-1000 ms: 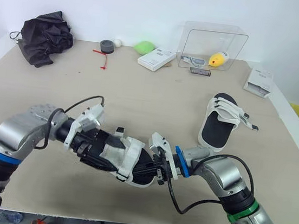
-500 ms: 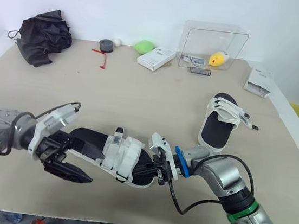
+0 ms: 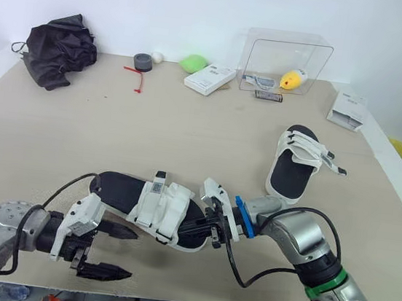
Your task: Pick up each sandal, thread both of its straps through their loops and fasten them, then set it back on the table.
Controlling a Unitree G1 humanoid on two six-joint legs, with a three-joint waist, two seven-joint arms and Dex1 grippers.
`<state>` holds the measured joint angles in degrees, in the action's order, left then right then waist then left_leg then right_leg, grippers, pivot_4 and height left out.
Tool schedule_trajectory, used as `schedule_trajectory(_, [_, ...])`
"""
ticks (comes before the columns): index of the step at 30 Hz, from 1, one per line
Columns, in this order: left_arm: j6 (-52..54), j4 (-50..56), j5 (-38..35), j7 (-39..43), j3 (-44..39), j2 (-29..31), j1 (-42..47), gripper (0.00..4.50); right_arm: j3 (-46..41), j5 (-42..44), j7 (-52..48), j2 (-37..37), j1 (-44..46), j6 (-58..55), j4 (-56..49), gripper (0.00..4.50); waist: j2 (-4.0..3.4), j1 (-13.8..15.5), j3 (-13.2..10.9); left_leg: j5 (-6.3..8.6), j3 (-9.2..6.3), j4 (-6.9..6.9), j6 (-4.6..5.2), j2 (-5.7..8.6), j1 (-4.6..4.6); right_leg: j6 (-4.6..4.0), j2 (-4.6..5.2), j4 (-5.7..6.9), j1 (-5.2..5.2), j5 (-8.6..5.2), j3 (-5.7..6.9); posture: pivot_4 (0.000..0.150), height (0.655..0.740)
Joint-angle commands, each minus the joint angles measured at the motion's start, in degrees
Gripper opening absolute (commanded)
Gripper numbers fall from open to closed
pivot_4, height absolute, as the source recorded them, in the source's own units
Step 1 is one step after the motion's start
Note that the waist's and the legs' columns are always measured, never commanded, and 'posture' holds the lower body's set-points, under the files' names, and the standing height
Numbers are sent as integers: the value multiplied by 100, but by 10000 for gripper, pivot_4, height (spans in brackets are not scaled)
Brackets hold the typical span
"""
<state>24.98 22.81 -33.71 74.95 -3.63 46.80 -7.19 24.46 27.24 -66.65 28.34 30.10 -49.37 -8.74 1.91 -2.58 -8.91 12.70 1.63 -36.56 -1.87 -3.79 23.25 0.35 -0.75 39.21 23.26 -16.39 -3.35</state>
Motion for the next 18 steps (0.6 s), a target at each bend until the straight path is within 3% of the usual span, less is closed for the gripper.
schedule_trajectory(1, [-278,24,93,-245,68,-233,-19,39357,119,14,-8,10,-81,-81,-24,0,0,-1,0,0,0,0,0,0,0,-1,0,0,0,0,0,1500,7400])
schedule_trajectory(18, [278,443,-289,-825,678,-752,72,39357,104,38,65,6,-110,-123,-78,0,1,-2,1,0,-4,0,0,0,-1,0,0,0,-5,1,-1,1500,7400])
